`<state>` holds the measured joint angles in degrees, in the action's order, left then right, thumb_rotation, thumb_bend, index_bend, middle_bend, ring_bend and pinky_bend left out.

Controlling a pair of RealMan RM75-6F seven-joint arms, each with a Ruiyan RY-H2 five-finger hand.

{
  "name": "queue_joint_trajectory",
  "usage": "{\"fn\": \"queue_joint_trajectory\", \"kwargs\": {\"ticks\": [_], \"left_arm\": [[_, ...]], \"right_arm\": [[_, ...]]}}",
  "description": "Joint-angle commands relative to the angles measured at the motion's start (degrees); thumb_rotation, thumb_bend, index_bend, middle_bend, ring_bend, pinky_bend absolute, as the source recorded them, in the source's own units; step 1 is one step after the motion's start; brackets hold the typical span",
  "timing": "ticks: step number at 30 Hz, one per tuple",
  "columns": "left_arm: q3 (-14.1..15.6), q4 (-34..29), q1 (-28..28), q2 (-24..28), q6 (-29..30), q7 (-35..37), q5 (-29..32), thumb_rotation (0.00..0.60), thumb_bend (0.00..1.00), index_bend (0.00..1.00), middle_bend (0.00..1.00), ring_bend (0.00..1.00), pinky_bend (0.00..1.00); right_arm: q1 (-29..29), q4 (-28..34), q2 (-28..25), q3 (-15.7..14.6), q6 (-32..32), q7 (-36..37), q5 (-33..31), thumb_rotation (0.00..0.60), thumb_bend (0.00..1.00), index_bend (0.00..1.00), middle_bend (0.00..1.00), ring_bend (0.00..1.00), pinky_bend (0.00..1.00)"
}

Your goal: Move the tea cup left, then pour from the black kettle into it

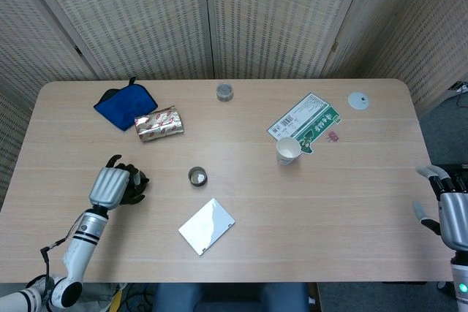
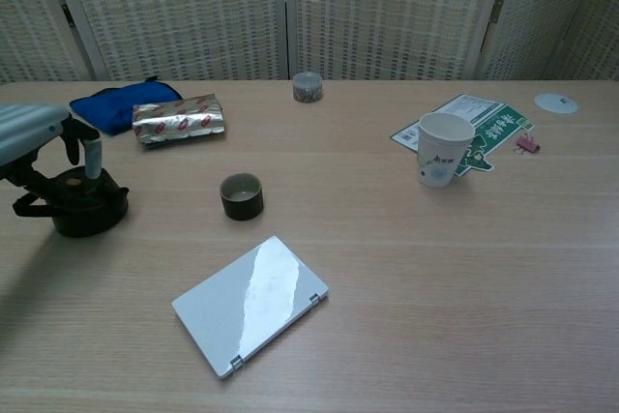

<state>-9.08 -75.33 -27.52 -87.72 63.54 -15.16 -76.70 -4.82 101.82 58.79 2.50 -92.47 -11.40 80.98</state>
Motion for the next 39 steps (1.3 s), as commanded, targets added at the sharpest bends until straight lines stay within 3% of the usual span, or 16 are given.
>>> {"fn": "queue_joint_trajectory", "kwargs": {"ticks": [1, 8, 12, 20, 25, 35, 39], "left_arm": [[0.18, 0.58, -0.2, -0.21, -0.26, -0.69, 0.64, 0.503, 0.17, 0.57, 0.45, 0.42, 0.13], [1.03, 2.27, -0.2, 0.1, 0.07, -2.69, 1.15, 0.523, 0.17, 0.55, 0.45, 0.42, 0.13], [1.28, 3.38, 0.02, 0.26, 0.51, -2.22, 1.32, 0.571, 0.17, 0.54, 0.45, 0.42, 0.13], [1.64, 5.48, 0.13, 0.19, 1.35, -2.19, 1.22, 0.588, 0.17, 0.54, 0.45, 0.42, 0.13], [2.34, 1.91, 0.94, 2.66, 2.89, 0.55, -0.48, 0.596, 0.17, 0.51, 0.45, 0.41, 0.13], [3.68, -5.03, 2.52, 8.52, 4.2, 0.84, -1.39, 0.46, 0.17, 0.5, 0.44, 0.41, 0.12], [3.76, -6.13, 2.58, 8.87, 3.17, -0.27, 0.12, 0.382, 0.17, 0.51, 0.46, 0.44, 0.05]], "right_arm": [[0.19, 0.03, -0.09, 0.21, 0.13, 0.13, 0.08, 0.6, 0.26, 0.26, 0.25, 0.19, 0.3], [0.76, 0.09, -0.09, 0.73, 0.43, 0.17, 0.38, 0.6, 0.26, 0.26, 0.25, 0.19, 0.3], [0.95, 0.12, 0.03, 1.07, 0.74, 0.15, 0.46, 0.6, 0.26, 0.26, 0.25, 0.19, 0.3], [1.42, 0.31, 0.08, 1.51, 0.92, -0.11, 0.84, 0.6, 0.26, 0.26, 0.25, 0.19, 0.3], [1.77, 0.29, 0.05, 1.71, 0.97, 0.13, 1.11, 0.6, 0.26, 0.26, 0.25, 0.19, 0.3], [2.17, 0.18, -0.22, 2.1, 1.24, 0.65, 1.65, 0.6, 0.26, 0.26, 0.25, 0.19, 0.3], [2.35, 0.23, -0.57, 2.48, 0.96, 0.98, 1.84, 0.6, 0.26, 0.26, 0.24, 0.18, 0.27]]}}
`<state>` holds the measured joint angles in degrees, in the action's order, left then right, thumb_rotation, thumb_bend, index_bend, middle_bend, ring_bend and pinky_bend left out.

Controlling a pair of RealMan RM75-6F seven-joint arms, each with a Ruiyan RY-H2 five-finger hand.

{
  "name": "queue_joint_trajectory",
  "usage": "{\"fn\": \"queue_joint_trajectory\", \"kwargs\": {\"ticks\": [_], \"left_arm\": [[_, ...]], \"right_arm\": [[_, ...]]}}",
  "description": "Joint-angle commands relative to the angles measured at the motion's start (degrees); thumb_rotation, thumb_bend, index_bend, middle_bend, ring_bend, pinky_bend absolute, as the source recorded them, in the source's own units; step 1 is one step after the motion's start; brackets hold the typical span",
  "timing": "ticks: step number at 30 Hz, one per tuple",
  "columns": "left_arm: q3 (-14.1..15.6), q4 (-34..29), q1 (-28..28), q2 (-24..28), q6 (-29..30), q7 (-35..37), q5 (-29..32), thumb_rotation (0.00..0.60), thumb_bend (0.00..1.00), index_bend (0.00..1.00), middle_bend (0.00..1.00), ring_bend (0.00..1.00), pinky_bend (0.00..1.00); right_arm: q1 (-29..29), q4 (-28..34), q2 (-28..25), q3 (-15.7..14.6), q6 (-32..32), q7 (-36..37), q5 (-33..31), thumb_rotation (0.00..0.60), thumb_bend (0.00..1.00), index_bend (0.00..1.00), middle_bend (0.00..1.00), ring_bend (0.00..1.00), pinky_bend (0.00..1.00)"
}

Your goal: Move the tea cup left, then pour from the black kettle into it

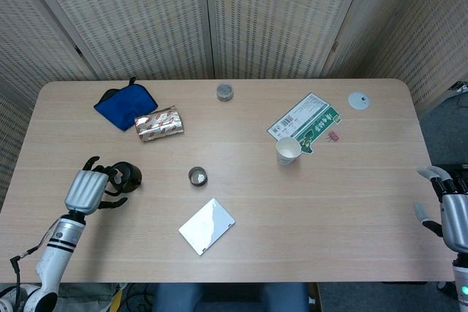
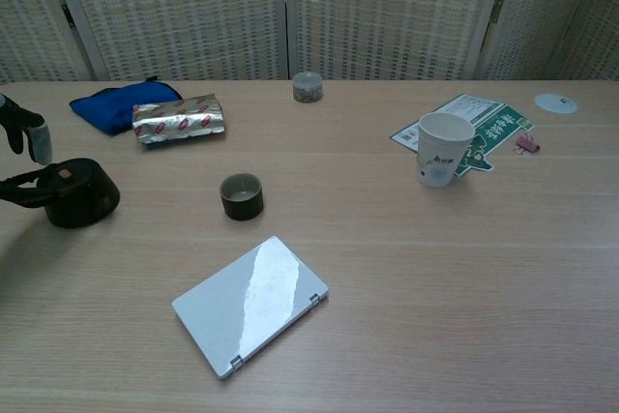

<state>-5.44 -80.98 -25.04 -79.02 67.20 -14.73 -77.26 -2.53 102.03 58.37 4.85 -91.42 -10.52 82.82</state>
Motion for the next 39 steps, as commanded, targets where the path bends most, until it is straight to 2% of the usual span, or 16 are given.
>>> {"fn": "queue_joint_trajectory", "kwargs": {"ticks": [1, 9, 22, 27, 39], "left_arm": [[0.12, -0.61, 0.09, 0.09, -0.62, -1.07, 1.0, 0.376, 0.16, 0.51, 0.46, 0.45, 0.03], [0.38, -0.11, 0.15, -0.52, -1.1, -1.66, 1.9, 0.262, 0.15, 0.51, 0.47, 0.45, 0.0], [0.77, 1.7, -0.17, -1.45, -2.77, -0.36, 2.55, 0.235, 0.14, 0.43, 0.42, 0.41, 0.0], [0.93, 3.28, -0.59, -1.66, -3.47, 1.57, 1.77, 0.236, 0.14, 0.43, 0.41, 0.37, 0.0], [1.55, 6.25, -0.86, -2.13, -4.12, 6.04, 0.0, 0.237, 0.14, 0.44, 0.41, 0.37, 0.0]], "right_arm": [[0.13, 0.1, -0.4, 0.3, -0.18, 0.13, -0.07, 0.6, 0.26, 0.26, 0.24, 0.18, 0.27], [0.61, 1.43, -1.97, 1.44, -1.36, -0.61, -0.14, 0.6, 0.26, 0.26, 0.24, 0.18, 0.22], [0.98, 1.83, -2.14, 1.58, -0.75, -0.79, -0.56, 0.6, 0.26, 0.26, 0.24, 0.17, 0.22], [1.25, 1.76, -2.07, 1.64, -0.76, -0.71, -0.76, 0.6, 0.26, 0.26, 0.24, 0.17, 0.22], [1.46, 1.9, -1.92, 1.73, -0.46, -0.84, -0.81, 0.6, 0.26, 0.26, 0.24, 0.17, 0.22]]}}
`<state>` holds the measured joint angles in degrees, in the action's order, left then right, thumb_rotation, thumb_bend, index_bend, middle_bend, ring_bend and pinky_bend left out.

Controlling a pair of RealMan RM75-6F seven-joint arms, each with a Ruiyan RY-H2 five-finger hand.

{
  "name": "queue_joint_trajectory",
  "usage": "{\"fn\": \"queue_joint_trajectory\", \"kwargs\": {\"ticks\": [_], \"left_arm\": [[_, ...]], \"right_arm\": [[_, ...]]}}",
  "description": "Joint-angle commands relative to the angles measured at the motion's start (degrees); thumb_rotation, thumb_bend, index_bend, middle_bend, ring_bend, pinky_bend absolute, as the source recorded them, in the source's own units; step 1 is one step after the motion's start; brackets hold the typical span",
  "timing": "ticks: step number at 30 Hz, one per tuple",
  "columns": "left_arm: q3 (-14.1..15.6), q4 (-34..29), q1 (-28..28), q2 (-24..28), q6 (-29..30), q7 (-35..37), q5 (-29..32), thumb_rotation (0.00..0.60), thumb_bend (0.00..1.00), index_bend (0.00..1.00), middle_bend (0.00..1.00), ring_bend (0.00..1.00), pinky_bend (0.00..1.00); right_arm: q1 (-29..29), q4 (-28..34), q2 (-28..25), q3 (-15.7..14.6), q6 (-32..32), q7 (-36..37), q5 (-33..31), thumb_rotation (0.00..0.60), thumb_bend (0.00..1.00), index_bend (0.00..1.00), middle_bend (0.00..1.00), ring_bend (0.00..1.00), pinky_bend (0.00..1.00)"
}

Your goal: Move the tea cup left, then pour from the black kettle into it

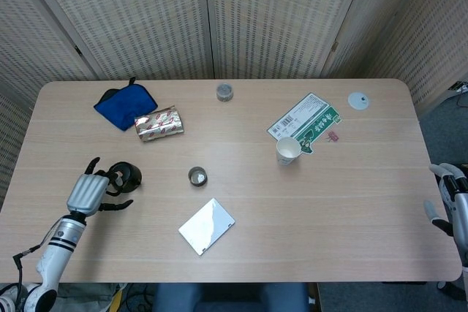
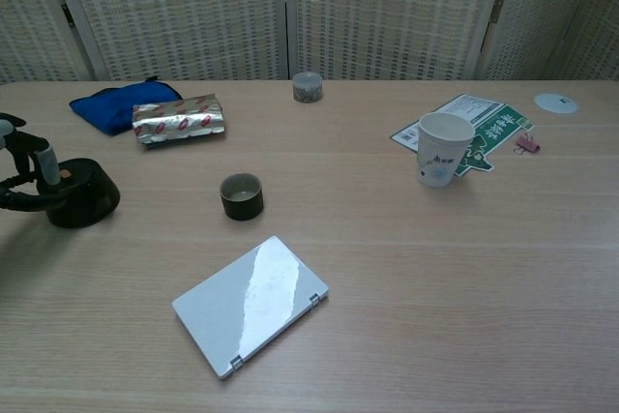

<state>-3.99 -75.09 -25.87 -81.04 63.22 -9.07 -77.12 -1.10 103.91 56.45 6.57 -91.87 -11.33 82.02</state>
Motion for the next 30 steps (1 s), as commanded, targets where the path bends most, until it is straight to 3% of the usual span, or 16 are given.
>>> {"fn": "queue_joint_trajectory", "kwargs": {"ticks": [1, 30], "left_arm": [[0.17, 0.68, -0.05, -0.14, -0.23, 0.62, -0.25, 0.236, 0.14, 0.44, 0.41, 0.37, 0.0], [1.56, 1.9, 0.4, 0.07, -1.52, 1.71, -0.86, 0.237, 0.14, 0.47, 0.46, 0.39, 0.0]], "right_arm": [[0.08, 0.07, 0.01, 0.04, -0.08, -0.07, -0.03, 0.6, 0.26, 0.26, 0.24, 0.17, 0.22], [0.42, 0.35, 0.37, 0.39, 0.12, -0.64, -0.38, 0.6, 0.26, 0.26, 0.24, 0.17, 0.22]]}}
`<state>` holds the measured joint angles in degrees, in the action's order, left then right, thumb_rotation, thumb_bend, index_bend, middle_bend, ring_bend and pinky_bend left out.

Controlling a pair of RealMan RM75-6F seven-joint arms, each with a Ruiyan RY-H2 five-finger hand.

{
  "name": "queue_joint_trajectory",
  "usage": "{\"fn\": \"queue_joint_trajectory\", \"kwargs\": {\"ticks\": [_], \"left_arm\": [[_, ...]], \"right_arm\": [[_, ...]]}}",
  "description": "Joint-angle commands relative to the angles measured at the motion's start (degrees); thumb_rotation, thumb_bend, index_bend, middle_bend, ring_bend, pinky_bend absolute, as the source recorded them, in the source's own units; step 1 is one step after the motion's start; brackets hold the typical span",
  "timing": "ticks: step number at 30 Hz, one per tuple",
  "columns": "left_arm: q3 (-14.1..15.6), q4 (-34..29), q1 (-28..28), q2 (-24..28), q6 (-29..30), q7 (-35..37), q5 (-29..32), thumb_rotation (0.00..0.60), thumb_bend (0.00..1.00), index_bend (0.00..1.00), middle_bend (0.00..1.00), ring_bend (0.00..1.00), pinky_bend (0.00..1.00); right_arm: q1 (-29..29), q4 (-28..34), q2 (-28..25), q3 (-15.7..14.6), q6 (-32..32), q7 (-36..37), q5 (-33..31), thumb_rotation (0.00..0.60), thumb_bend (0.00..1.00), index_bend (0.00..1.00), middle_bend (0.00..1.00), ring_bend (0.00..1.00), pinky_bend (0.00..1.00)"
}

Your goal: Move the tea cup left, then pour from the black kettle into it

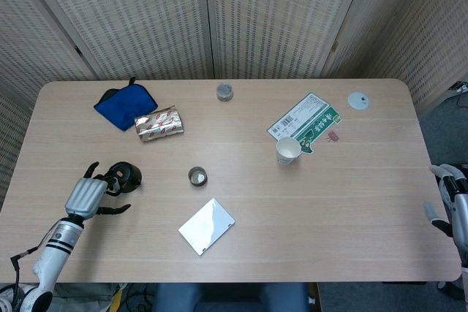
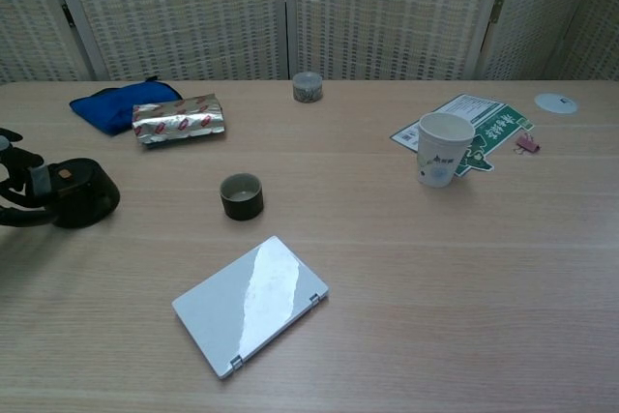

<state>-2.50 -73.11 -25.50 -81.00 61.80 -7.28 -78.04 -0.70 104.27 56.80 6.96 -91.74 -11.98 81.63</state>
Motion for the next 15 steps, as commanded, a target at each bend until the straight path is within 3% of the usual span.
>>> {"fn": "queue_joint_trajectory", "kwargs": {"ticks": [1, 15], "left_arm": [[0.1, -0.14, 0.05, 0.05, -0.2, -0.07, 0.12, 0.237, 0.14, 0.48, 0.46, 0.39, 0.0], [0.83, 0.29, -0.03, -0.62, -1.64, 0.11, 0.11, 0.239, 0.14, 0.49, 0.48, 0.41, 0.0]], "right_arm": [[0.02, -0.03, 0.03, 0.01, 0.0, -0.01, -0.01, 0.6, 0.26, 0.26, 0.24, 0.17, 0.22], [0.17, -0.15, 0.16, 0.19, -0.07, -0.27, -0.22, 0.6, 0.26, 0.26, 0.24, 0.17, 0.22]]}}
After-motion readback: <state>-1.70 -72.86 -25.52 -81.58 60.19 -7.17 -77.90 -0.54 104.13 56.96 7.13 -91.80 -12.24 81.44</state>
